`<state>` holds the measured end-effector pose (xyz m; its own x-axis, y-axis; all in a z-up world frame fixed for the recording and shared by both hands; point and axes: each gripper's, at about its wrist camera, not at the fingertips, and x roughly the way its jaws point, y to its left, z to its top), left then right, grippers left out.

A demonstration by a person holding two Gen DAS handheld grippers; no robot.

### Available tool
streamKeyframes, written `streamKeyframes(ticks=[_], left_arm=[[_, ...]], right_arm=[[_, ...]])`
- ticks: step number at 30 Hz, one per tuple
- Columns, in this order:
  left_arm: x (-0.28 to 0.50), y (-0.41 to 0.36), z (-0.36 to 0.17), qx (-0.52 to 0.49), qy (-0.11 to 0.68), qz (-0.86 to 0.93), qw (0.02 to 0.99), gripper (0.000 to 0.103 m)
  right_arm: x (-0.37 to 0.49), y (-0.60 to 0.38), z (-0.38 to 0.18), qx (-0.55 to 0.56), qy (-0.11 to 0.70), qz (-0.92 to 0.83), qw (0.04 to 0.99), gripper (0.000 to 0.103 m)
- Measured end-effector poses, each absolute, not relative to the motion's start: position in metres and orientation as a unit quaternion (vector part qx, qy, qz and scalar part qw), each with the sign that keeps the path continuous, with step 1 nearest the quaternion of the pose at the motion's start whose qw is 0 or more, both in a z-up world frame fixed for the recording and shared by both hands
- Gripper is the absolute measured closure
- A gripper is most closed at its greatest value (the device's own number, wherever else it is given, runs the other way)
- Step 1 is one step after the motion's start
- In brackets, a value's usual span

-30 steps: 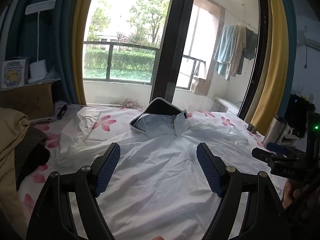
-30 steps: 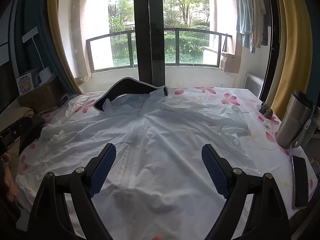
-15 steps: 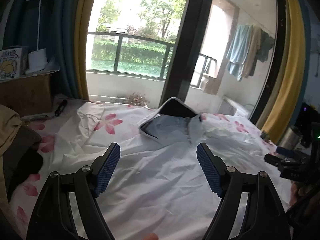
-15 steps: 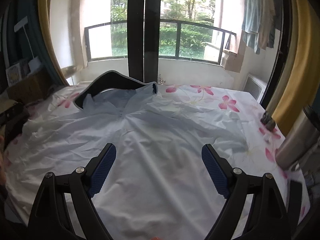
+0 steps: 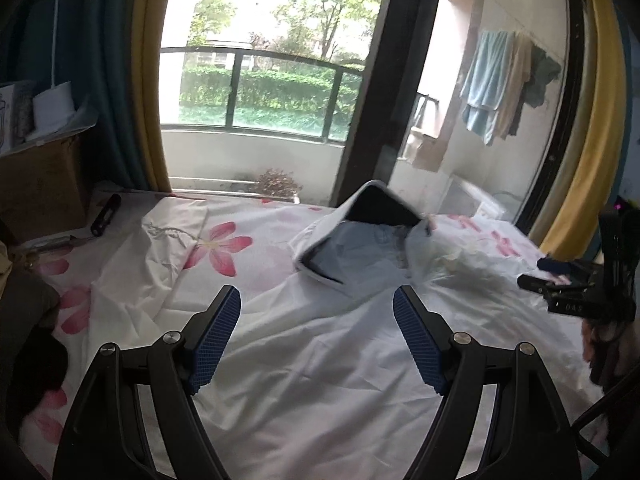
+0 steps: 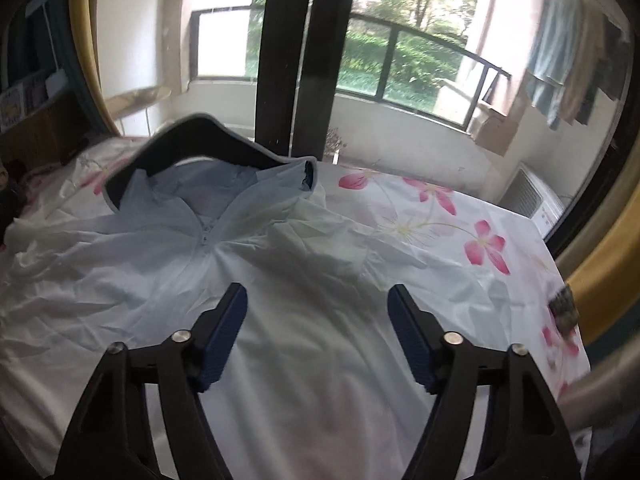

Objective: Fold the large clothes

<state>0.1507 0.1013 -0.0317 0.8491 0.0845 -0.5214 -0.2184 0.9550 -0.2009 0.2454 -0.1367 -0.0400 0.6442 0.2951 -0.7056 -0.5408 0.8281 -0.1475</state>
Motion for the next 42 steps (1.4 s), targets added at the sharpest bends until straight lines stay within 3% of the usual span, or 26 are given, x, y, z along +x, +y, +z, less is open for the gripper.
streamKeyframes(ticks=[6,14,17,19,23,42], left_arm=[[0.168,0.119,-0.050,-0.147,0.284,0.093,0.943,0.022],[0.180,0.133,-0.073,-0.170,0.308,0.098,0.931,0.022],[0.183,0.132,-0.076,-0.171,0.313,0.093,0.930,0.022],[0.183,0.131,-0.077,-0.170,0.313,0.090,0.930,0.022],[0.179,0.130,-0.071,-0.169,0.307,0.089,0.932,0.022],[0.121,0.176,-0.024,-0.165,0.256,0.112,0.946,0.022]], right_arm=[[0.277,-0.113,-0.061,-0.194,0.364,0.252,0.876,0.052],[0.305,-0.093,-0.087,-0.209,0.384,0.258,0.862,0.059],[0.315,-0.091,-0.092,-0.202,0.393,0.256,0.860,0.069],[0.318,-0.093,-0.088,-0.188,0.390,0.254,0.865,0.085],[0.317,-0.097,-0.077,-0.179,0.377,0.243,0.875,0.101],[0.226,-0.045,0.017,-0.165,0.283,0.296,0.897,0.103]])
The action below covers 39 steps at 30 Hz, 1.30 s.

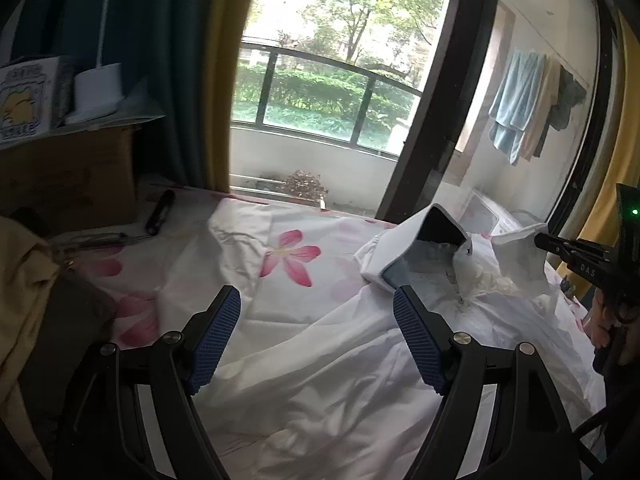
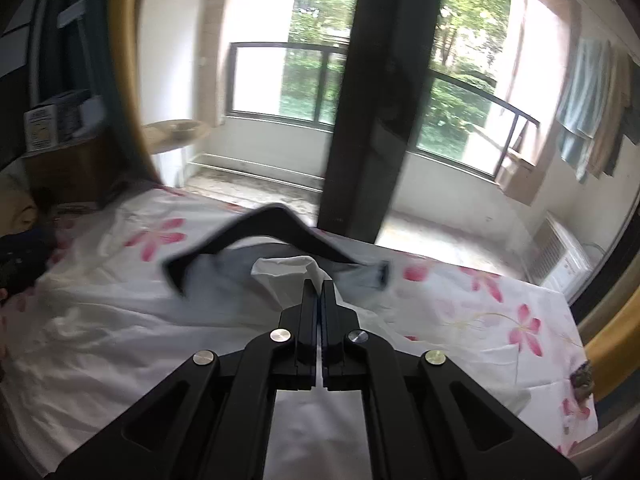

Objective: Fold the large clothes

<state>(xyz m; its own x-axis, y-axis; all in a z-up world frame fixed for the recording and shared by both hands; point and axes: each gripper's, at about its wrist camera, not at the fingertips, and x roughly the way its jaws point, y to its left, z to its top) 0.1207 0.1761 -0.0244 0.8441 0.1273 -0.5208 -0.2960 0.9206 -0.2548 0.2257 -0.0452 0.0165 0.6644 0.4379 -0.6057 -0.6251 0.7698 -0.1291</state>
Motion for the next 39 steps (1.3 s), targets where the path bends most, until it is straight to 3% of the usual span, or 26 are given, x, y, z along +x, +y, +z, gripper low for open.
streamKeyframes(ticks=[16,34,38,39], left_arm=[[0.077,0.213,-0.034,-0.189,0.253,0.129,0.940,0.022],[0.092,0.222,-0.046,-0.170,0.297,0.126,0.931,0.022],[0.105,0.232,-0.044,-0.147,0.310,0.126,0.931,0.022],[0.109,0.236,-0.045,-0.143,0.313,0.125,0.931,0.022]], right_arm=[[0.162,0.051,-0.014,-0.183,0.310,0.381,0.852,0.103],[0.153,0.079,-0.083,-0.196,0.415,0.418,0.784,0.101],[0.150,0.068,-0.078,-0.193,0.411,0.420,0.786,0.095],[0.151,0.064,-0.075,-0.190,0.408,0.417,0.789,0.088]])
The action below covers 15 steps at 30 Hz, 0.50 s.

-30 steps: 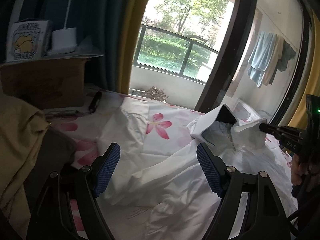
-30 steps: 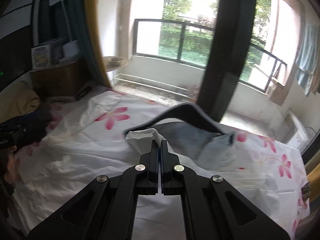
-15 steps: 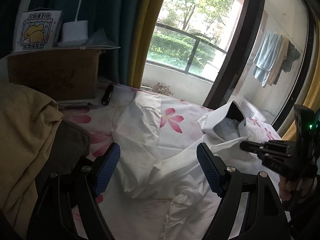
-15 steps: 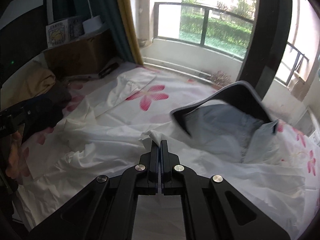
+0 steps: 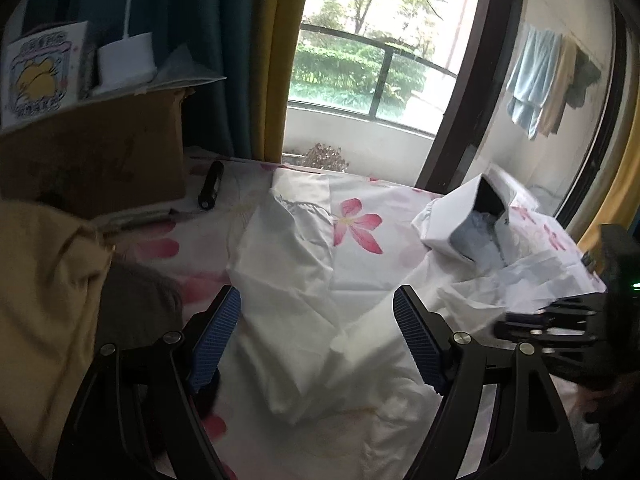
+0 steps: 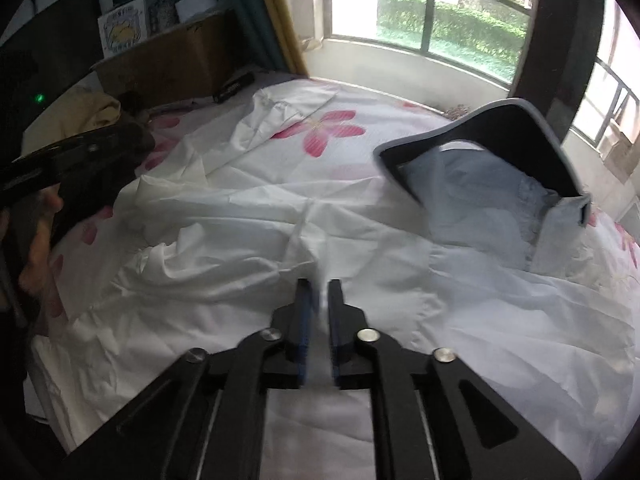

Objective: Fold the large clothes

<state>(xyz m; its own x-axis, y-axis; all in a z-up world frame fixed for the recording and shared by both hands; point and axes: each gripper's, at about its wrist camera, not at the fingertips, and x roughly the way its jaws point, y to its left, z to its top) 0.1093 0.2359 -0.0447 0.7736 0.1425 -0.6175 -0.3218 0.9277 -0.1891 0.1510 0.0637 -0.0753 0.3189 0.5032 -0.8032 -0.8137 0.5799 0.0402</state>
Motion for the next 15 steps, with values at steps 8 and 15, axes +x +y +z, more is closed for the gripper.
streamKeyframes(ticks=[8,15], left_arm=[[0.151,0.275,-0.056,-0.129,0.344,0.136,0.920,0.022],[0.185,0.301,-0.088,-0.159,0.392,0.132,0.896,0.022]], right_arm=[[0.171,0.014,-0.051,-0.157,0.392,0.373,0.826,0.054],[0.199,-0.036,-0.050,-0.130,0.401,0.311,0.852,0.054]])
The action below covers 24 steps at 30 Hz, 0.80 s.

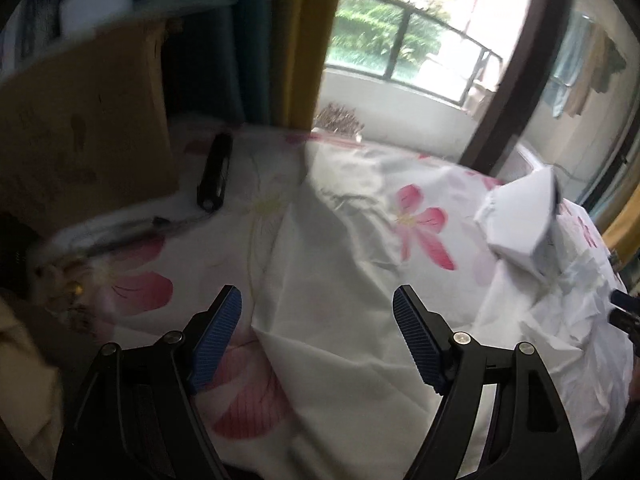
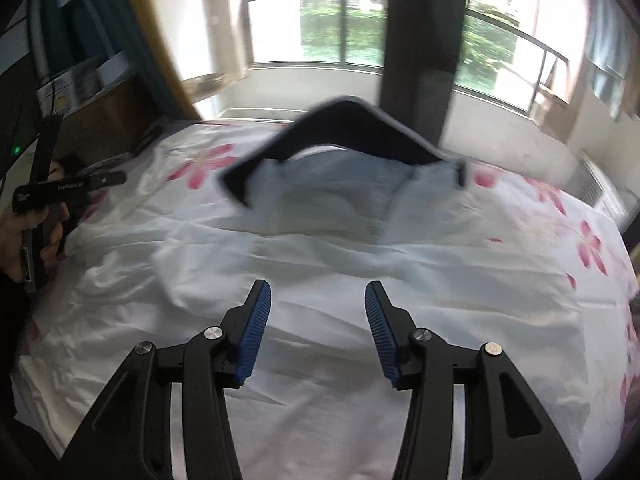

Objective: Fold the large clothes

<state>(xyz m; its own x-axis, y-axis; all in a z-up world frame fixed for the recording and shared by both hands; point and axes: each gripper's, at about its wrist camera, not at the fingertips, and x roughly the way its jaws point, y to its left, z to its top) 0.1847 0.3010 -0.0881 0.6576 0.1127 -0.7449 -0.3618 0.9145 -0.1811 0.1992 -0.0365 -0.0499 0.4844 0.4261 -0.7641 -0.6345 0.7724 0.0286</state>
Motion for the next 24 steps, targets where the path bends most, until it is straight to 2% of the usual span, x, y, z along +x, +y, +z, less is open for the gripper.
streamKeyframes(ticks=[1,3,5,7,8,12,24], left_arm=[[0.187,0.302,-0.093,-0.155,0.398,0.139,0.893,0.028],[0.189,0.300,-0.097,-0.136,0.399,0.145,0.895,0.031],[0.190,0.295,-0.098,-0.124,0.401,0.140,0.897,0.053],[0.192,0.292,-0.099,-0.117,0.405,0.134,0.897,0.097],[0.192,0.293,-0.100,-0.120,0.406,0.131,0.896,0.101],[0.186,0.300,-0.084,-0.140,0.372,0.150,0.905,0.102],[0.160,0.266,0.050,-0.103,0.191,0.207,0.954,0.102]], right_arm=[[0.201,-0.044,-0.050,-0.126,0.404,0.305,0.853,0.054],[0.205,-0.053,-0.051,-0.119,0.408,0.294,0.856,0.054],[0.209,-0.063,-0.052,-0.112,0.410,0.286,0.859,0.054],[0.210,-0.071,-0.053,-0.104,0.412,0.281,0.861,0.054],[0.210,-0.074,-0.053,-0.101,0.412,0.280,0.861,0.054],[0.208,-0.086,-0.051,-0.091,0.409,0.279,0.864,0.054],[0.198,-0.121,-0.035,-0.072,0.382,0.281,0.877,0.054]])
